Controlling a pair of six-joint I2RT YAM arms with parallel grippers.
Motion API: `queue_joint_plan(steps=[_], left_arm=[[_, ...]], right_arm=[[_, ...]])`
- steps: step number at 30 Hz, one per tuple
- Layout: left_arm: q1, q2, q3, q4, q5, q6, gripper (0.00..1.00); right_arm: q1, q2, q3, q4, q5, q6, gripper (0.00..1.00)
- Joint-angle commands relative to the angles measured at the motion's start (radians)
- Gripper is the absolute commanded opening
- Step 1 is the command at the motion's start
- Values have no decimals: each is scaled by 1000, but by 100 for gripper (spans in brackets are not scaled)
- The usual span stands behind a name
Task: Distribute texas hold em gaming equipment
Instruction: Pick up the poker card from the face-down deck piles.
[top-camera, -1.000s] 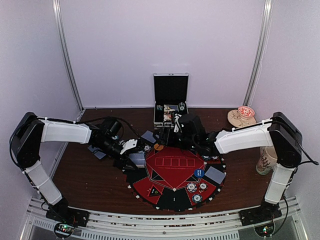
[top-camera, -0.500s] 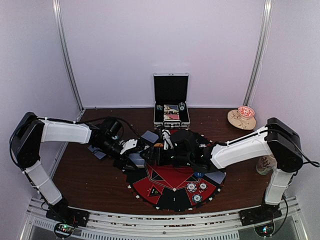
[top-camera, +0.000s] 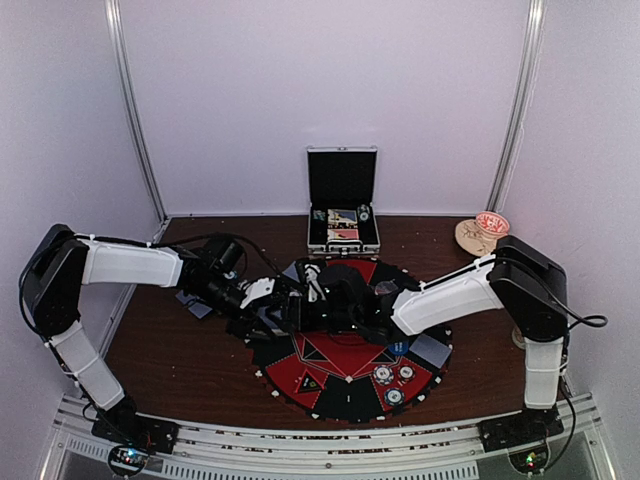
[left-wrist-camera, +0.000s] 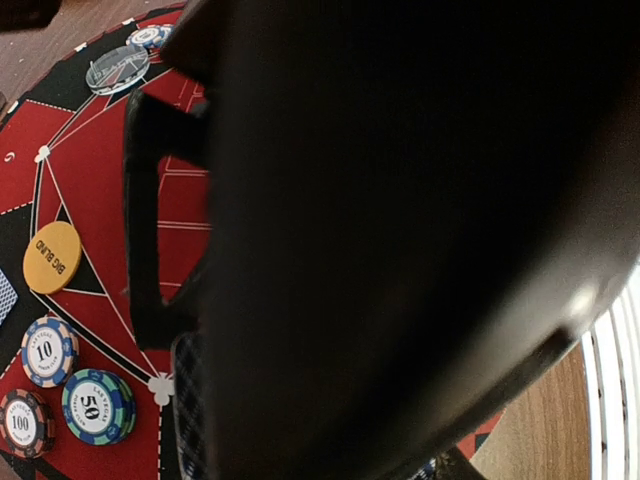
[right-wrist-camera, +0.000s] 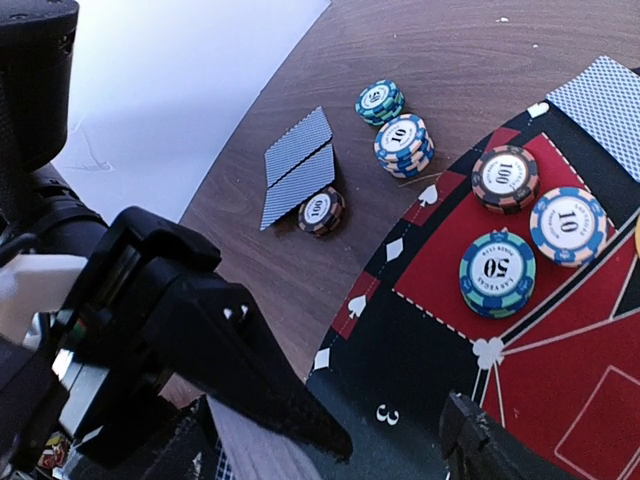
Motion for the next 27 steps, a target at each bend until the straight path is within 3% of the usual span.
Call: queue_joint_plan(steps=[1,11,20,27], left_arm=[[-3,-19,1,13,33,16,45],[-3,-16,2,14,34,16,45],[-4,-9,5,14,33,15,45],[-3,-8,5,14,33,14,45]], right_arm=[[-19,41,50,-9,-19,15,75],[-67,34,-20,-7,1,23,51],[-80,-17,-69,-9,16,0,48],[-83,-57,-82,-38,40,-20,36]])
